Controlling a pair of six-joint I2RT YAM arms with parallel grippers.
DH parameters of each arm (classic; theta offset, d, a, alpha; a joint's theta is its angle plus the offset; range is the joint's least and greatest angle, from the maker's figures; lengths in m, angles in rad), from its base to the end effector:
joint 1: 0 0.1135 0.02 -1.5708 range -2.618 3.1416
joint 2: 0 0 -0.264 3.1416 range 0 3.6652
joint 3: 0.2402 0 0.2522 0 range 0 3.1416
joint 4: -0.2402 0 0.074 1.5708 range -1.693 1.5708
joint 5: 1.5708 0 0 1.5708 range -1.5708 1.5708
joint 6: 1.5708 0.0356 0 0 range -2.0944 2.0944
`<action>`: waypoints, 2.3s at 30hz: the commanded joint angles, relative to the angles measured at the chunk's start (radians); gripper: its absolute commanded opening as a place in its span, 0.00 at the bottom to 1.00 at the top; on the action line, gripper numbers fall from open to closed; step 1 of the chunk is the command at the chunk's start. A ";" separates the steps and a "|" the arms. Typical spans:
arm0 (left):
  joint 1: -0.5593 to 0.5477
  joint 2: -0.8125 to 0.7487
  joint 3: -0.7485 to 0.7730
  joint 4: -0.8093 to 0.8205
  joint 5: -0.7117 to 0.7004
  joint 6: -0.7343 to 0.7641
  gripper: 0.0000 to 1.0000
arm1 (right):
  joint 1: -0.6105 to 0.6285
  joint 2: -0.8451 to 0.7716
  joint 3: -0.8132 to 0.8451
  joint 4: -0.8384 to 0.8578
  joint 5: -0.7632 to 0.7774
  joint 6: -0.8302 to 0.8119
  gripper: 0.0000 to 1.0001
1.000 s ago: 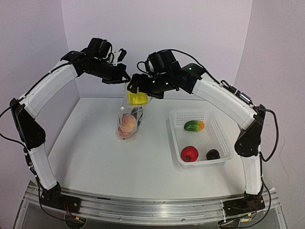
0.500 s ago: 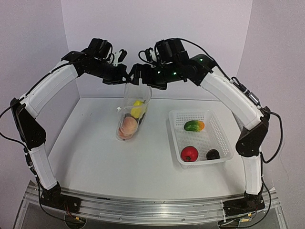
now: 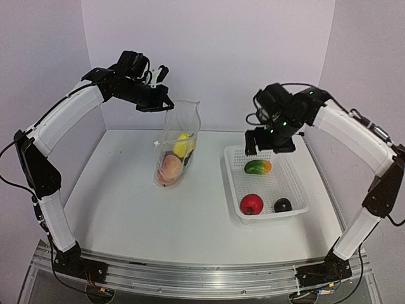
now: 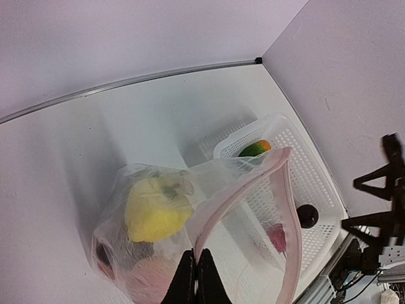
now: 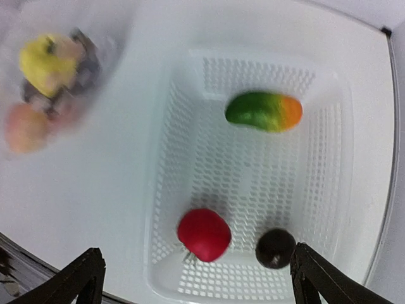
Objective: Place the food in the zip-top bag and seal the zipper
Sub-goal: Pick up the fake fruit from the bin.
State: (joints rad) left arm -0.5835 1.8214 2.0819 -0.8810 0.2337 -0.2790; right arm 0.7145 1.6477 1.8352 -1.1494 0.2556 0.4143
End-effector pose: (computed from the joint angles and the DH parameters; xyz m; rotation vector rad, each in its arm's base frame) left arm 0.3252 -0.2246 0.4272 0.4790 2.2195 -0.7291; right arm 0.2565 0.2106 0.3924 -0.2731 2.4786 0.1483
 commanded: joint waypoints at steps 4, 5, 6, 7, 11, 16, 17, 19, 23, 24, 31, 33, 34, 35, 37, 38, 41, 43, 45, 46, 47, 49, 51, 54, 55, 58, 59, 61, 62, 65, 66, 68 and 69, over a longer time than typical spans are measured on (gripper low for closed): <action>0.004 -0.008 0.042 0.042 0.000 0.015 0.00 | 0.012 0.094 -0.254 -0.117 -0.085 0.091 0.98; 0.004 -0.008 0.040 0.042 0.003 0.016 0.00 | 0.012 0.099 -0.284 -0.091 -0.095 0.096 0.98; 0.004 -0.009 0.039 0.043 0.004 0.015 0.00 | 0.012 0.106 -0.305 -0.059 -0.110 0.095 0.98; 0.004 -0.008 0.038 0.043 0.005 0.015 0.00 | 0.012 0.115 -0.317 -0.038 -0.123 0.094 0.98; 0.004 -0.010 0.036 0.045 0.006 0.014 0.00 | 0.013 0.163 -0.358 0.018 -0.151 0.084 0.95; 0.003 -0.015 0.036 0.042 -0.002 0.018 0.00 | 0.013 0.227 -0.393 0.073 -0.147 0.093 0.90; 0.003 -0.016 0.036 0.042 -0.002 0.019 0.00 | 0.013 0.236 -0.393 0.084 -0.135 0.095 0.89; 0.004 -0.016 0.036 0.042 -0.002 0.020 0.00 | 0.013 0.254 -0.382 0.105 -0.116 0.099 0.86; 0.003 -0.016 0.038 0.044 -0.002 0.021 0.00 | 0.013 0.294 -0.356 0.152 -0.125 0.147 0.76; 0.004 -0.016 0.037 0.044 -0.003 0.022 0.00 | 0.014 0.302 -0.352 0.163 -0.131 0.167 0.74; 0.004 -0.020 0.036 0.045 -0.012 0.032 0.00 | 0.014 0.327 -0.337 0.176 -0.096 0.300 0.64; 0.003 -0.019 0.035 0.045 -0.013 0.032 0.00 | 0.014 0.334 -0.326 0.176 -0.098 0.327 0.61; 0.004 -0.019 0.035 0.046 -0.012 0.032 0.00 | 0.014 0.338 -0.320 0.177 -0.102 0.344 0.60; 0.004 -0.018 0.035 0.047 -0.012 0.032 0.00 | 0.015 0.342 -0.314 0.177 -0.110 0.365 0.59; 0.004 -0.018 0.036 0.047 -0.013 0.032 0.00 | 0.017 0.355 -0.298 0.178 -0.134 0.405 0.58; 0.004 -0.018 0.036 0.047 -0.013 0.032 0.00 | 0.019 0.361 -0.289 0.178 -0.144 0.423 0.58; 0.005 -0.020 0.035 0.047 -0.013 0.033 0.00 | 0.024 0.366 -0.267 0.179 -0.147 0.462 0.57; 0.004 -0.020 0.035 0.046 -0.014 0.034 0.00 | 0.024 0.366 -0.251 0.182 -0.144 0.479 0.57; 0.005 -0.020 0.034 0.046 -0.013 0.034 0.00 | 0.024 0.373 -0.224 0.185 -0.156 0.492 0.56; 0.005 -0.020 0.034 0.047 -0.013 0.034 0.00 | 0.024 0.378 -0.211 0.188 -0.169 0.499 0.56; 0.005 -0.021 0.033 0.048 -0.011 0.033 0.00 | 0.023 0.385 -0.196 0.190 -0.183 0.505 0.56; 0.005 -0.020 0.032 0.050 -0.010 0.030 0.00 | 0.024 0.395 -0.181 0.199 -0.190 0.534 0.55; 0.005 -0.023 0.029 0.051 -0.009 0.029 0.00 | 0.024 0.391 -0.194 0.229 -0.182 0.571 0.54; 0.005 -0.029 0.023 0.050 -0.012 0.032 0.00 | 0.023 0.378 -0.206 0.269 -0.163 0.616 0.53; 0.005 -0.030 0.023 0.049 -0.012 0.033 0.00 | 0.023 0.377 -0.198 0.273 -0.148 0.612 0.52; 0.005 -0.033 0.020 0.049 -0.013 0.036 0.00 | 0.023 0.366 -0.168 0.268 -0.094 0.553 0.50; 0.005 -0.035 0.016 0.050 -0.016 0.036 0.00 | 0.023 0.353 -0.160 0.260 -0.069 0.526 0.48; 0.005 -0.040 0.002 0.052 -0.020 0.038 0.00 | 0.023 0.304 -0.144 0.240 0.005 0.459 0.45; 0.005 -0.041 -0.003 0.052 -0.020 0.039 0.00 | 0.023 0.273 -0.132 0.231 0.040 0.417 0.43; 0.005 -0.040 -0.009 0.053 -0.019 0.039 0.00 | 0.034 0.184 -0.058 0.226 0.138 0.278 0.39; 0.005 -0.040 -0.006 0.052 -0.019 0.038 0.00 | 0.045 0.162 -0.013 0.226 0.180 0.212 0.38; 0.004 -0.036 -0.001 0.055 -0.016 0.037 0.00 | 0.091 0.143 0.087 0.231 0.244 0.099 0.37; 0.004 -0.035 0.002 0.056 -0.016 0.037 0.00 | 0.121 0.143 0.145 0.240 0.259 0.043 0.37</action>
State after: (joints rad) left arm -0.5835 1.8210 2.0697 -0.8712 0.2283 -0.2578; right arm 0.7489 1.9197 1.7751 -0.9391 0.3435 0.7175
